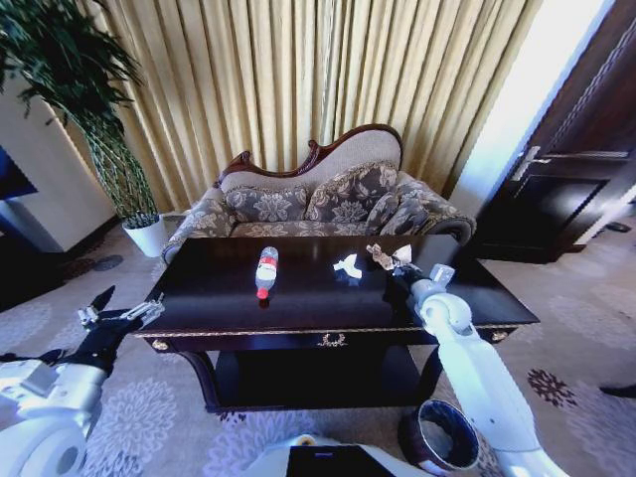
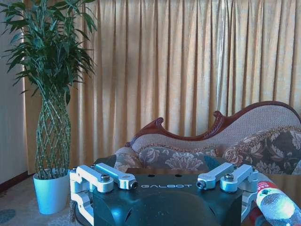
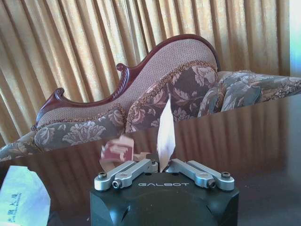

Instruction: Move to the front of the table and place the trash on the table into the trash bin.

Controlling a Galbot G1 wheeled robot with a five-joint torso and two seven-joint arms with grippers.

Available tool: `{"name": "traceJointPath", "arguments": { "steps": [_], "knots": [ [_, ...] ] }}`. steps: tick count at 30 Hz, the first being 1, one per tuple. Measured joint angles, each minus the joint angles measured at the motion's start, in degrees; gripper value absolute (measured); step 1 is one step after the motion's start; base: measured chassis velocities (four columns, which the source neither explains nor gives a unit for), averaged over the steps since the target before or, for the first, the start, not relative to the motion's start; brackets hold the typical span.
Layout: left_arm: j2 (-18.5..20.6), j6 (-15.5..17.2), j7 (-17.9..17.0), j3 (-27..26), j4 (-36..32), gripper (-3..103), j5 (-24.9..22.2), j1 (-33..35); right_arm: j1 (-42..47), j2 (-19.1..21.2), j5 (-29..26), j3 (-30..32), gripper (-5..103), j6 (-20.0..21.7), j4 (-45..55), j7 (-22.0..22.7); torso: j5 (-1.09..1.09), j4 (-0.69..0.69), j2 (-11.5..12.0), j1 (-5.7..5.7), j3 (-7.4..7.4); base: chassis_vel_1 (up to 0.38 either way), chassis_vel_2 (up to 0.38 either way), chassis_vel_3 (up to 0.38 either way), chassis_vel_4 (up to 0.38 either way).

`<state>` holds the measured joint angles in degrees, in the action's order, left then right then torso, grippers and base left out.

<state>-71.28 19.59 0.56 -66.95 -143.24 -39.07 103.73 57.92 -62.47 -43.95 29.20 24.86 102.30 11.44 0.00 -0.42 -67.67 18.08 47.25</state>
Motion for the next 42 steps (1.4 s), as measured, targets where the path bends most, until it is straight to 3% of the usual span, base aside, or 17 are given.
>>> {"name": "traceJointPath", "arguments": {
  "steps": [6, 12, 17, 21, 23, 27, 34, 42],
  "knots": [
    [0.1, -0.1, 0.0, -0.1, 0.0, 100, -0.1, -0.1, 3.1, 0.9, -0.4, 1.9, 0, -1.6, 5.5, -0.4, 0.0, 0.0, 0.0, 0.0, 0.0, 0.0, 0.0, 0.0, 0.0],
    [-0.2, -0.7, 0.0, -0.1, 0.0, 100, 0.5, -0.3, 10.0, 2.6, 1.0, 7.5, 0, -2.7, 15.8, -6.5, -0.01, -0.01, 0.0, 0.0, 0.0, 0.0, 0.0, 0.0, 0.0],
    [-0.4, -0.9, 0.1, 0.1, 0.0, 100, 0.6, -0.6, 13.9, 3.6, 1.2, 10.5, 0, -3.4, 21.0, -7.5, -0.01, -0.01, 0.0, -0.01, 0.0, 0.0, 0.0, 0.0, 0.0],
    [-0.5, -0.9, 0.1, 0.0, 0.0, 100, 0.2, -1.2, 17.5, 4.3, 2.7, 12.9, 0, -6.5, 24.6, -7.5, -0.01, 0.0, 0.0, -0.01, 0.0, 0.0, 0.0, 0.0, 0.0],
    [-0.3, -0.9, 0.1, -0.3, 0.0, 100, -0.1, -1.3, 20.8, 3.9, 6.0, 13.9, 0, -8.7, 26.2, -7.5, 0.0, 0.0, 0.0, -0.01, 0.0, 0.0, 0.0, 0.0, 0.0],
    [0.2, -0.9, 0.1, -0.4, 0.0, 100, -0.7, -1.3, 25.6, 2.7, 7.6, 15.2, 0, -9.6, 28.4, -7.5, 0.0, -0.01, 0.0, -0.01, 0.0, 0.0, 0.0, 0.0, 0.0],
    [1.5, -0.9, 0.2, -0.4, 0.0, 100, -1.2, -1.6, 34.1, 0.5, 7.6, 18.9, 0, -11.1, 31.1, -7.7, 0.0, -0.01, 0.0, -0.01, 0.0, 0.0, 0.0, 0.0, 0.0],
    [1.8, -0.8, 0.8, 0.1, 0.0, 100, -1.1, -1.8, 37.6, -1.3, 6.6, 21.6, 0, -11.6, 33.7, -7.8, -0.01, 0.0, 0.0, -0.01, 0.0, 0.0, 0.0, 0.0, 0.0]
  ]
}}
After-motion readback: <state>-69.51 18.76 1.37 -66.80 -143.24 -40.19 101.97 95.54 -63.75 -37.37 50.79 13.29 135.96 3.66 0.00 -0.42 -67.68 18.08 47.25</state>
